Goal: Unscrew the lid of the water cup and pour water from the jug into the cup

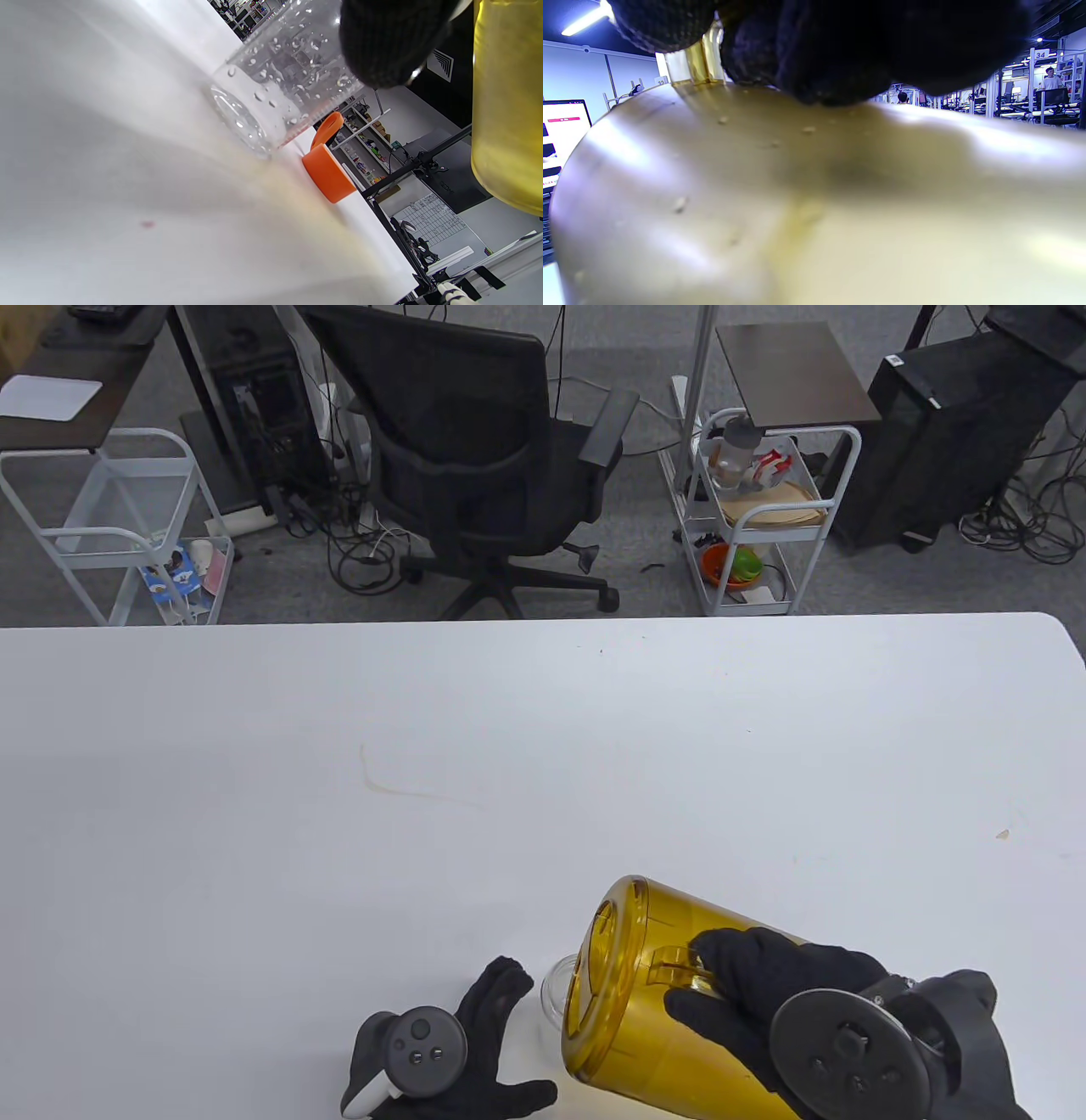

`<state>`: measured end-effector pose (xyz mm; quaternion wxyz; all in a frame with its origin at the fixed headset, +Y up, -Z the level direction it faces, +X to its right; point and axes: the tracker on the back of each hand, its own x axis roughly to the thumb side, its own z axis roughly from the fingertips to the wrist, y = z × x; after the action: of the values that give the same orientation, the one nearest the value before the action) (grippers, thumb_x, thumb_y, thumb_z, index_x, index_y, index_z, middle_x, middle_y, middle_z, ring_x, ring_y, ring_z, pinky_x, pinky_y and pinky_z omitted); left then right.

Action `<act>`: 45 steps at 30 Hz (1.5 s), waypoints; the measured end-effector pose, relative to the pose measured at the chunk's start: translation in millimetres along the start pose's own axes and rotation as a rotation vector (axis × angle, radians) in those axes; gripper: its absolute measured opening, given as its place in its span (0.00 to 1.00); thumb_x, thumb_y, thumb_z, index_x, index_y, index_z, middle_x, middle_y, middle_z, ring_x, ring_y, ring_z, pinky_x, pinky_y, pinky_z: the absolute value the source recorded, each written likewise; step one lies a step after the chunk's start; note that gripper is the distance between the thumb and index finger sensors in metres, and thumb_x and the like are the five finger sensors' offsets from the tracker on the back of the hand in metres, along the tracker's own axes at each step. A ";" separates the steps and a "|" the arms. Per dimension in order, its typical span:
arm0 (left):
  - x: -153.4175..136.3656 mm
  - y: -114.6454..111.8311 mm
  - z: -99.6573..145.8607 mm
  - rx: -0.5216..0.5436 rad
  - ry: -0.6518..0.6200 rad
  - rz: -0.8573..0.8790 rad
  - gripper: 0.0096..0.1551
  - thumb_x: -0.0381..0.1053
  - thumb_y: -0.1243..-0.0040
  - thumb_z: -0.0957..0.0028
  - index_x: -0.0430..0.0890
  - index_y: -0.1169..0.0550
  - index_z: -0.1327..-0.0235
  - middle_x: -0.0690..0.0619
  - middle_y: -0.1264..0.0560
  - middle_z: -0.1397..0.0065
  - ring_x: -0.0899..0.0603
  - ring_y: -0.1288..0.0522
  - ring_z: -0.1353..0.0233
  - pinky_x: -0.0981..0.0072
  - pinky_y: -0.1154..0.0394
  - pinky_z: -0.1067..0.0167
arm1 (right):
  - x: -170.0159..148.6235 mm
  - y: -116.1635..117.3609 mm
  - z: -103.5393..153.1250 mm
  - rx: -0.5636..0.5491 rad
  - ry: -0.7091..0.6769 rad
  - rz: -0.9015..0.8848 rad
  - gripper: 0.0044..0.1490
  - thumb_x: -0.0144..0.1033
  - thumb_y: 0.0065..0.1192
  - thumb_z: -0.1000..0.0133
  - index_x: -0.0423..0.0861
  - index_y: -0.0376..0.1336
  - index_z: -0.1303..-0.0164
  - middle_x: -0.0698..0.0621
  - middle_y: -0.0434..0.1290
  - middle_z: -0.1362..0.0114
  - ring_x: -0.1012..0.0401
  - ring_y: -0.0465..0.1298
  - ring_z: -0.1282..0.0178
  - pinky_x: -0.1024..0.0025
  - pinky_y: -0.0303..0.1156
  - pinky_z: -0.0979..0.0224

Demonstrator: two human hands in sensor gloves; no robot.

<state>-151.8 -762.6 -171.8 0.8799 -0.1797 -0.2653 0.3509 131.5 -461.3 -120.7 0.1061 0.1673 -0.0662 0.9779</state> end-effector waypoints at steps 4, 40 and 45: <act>-0.5 0.8 1.1 0.011 -0.002 0.006 0.69 0.63 0.32 0.58 0.44 0.64 0.24 0.40 0.66 0.15 0.28 0.58 0.14 0.36 0.56 0.20 | 3.8 -1.5 -1.3 0.008 0.005 0.012 0.34 0.66 0.51 0.45 0.55 0.71 0.41 0.60 0.81 0.57 0.63 0.83 0.71 0.66 0.85 0.70; -0.4 0.7 1.6 0.017 0.000 -0.005 0.68 0.62 0.32 0.58 0.45 0.63 0.24 0.41 0.64 0.15 0.28 0.55 0.14 0.36 0.53 0.21 | 22.9 -6.4 -2.7 0.012 0.032 0.069 0.34 0.67 0.54 0.48 0.56 0.73 0.43 0.60 0.82 0.59 0.63 0.84 0.72 0.65 0.86 0.70; -0.3 0.6 1.7 0.019 -0.001 -0.009 0.68 0.62 0.32 0.58 0.45 0.63 0.24 0.41 0.64 0.15 0.27 0.55 0.15 0.35 0.52 0.21 | 26.7 -6.6 -3.8 0.013 0.028 0.090 0.35 0.68 0.54 0.48 0.56 0.72 0.43 0.60 0.82 0.59 0.63 0.84 0.72 0.65 0.86 0.70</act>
<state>-153.3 -762.1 -170.9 0.8830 -0.1699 -0.2630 0.3498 107.2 -449.3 -114.6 0.0617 0.1510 -0.0659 0.9844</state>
